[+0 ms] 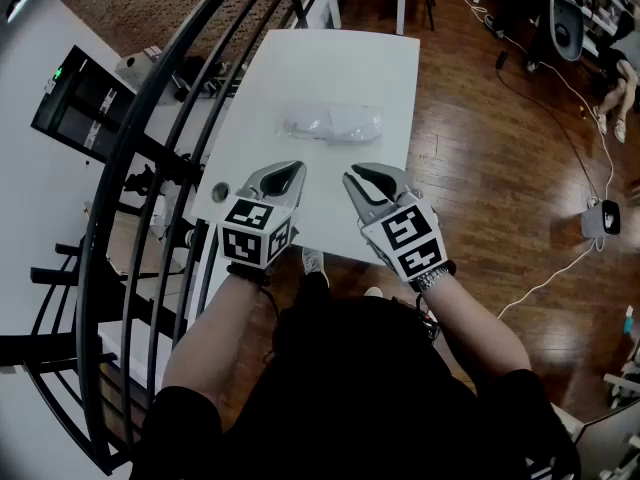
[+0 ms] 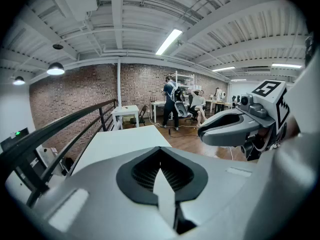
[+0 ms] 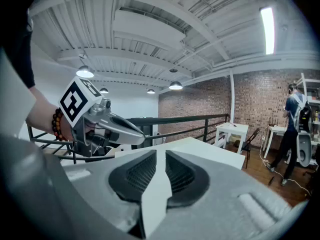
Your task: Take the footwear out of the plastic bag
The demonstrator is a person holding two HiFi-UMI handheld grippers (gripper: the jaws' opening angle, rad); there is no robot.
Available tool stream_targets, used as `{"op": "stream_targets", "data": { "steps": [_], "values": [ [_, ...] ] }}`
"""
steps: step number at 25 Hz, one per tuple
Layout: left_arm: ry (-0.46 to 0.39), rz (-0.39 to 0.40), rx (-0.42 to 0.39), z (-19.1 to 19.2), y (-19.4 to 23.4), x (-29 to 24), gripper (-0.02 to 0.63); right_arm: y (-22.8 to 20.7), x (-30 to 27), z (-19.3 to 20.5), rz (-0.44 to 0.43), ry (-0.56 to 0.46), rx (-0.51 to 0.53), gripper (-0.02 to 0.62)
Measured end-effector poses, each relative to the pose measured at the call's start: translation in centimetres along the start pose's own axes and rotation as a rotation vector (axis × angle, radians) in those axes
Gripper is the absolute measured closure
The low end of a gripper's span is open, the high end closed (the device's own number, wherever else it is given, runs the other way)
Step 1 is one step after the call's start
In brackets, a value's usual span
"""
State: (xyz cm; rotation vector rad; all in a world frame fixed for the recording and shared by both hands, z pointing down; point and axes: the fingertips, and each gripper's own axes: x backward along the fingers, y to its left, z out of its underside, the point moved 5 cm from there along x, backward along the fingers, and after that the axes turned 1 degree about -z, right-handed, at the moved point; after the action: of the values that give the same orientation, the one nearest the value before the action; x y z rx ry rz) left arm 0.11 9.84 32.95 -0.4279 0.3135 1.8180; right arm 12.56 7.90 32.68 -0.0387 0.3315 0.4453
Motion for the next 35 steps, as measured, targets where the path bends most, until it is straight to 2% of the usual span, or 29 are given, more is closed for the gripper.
{"op": "stream_targets", "data": {
  "steps": [7,12,19,25,35],
  "values": [
    [0.021,0.006,0.018,0.4,6.2,-3.7,0.591,-2.5,-6.1,0.2,0.005,0.073,-0.01,0.533],
    [0.066,0.056,0.055,1.4,12.7,-7.3,0.586,-4.4,-13.5,1.0,0.001,0.194,-0.042,0.494],
    [0.155,0.113,0.12,5.5,20.2,-11.8,0.554,-5.3,-24.0,3.5,-0.009,0.376,-0.05,0.454],
    [0.243,0.182,0.184,8.6,22.4,-15.2,0.515,-6.2,-29.5,6.9,-0.003,0.531,-0.033,0.439],
    [0.29,0.236,0.225,10.7,25.2,-17.7,0.508,-6.7,-34.1,9.9,-0.002,0.698,0.028,0.437]
  ]
}}
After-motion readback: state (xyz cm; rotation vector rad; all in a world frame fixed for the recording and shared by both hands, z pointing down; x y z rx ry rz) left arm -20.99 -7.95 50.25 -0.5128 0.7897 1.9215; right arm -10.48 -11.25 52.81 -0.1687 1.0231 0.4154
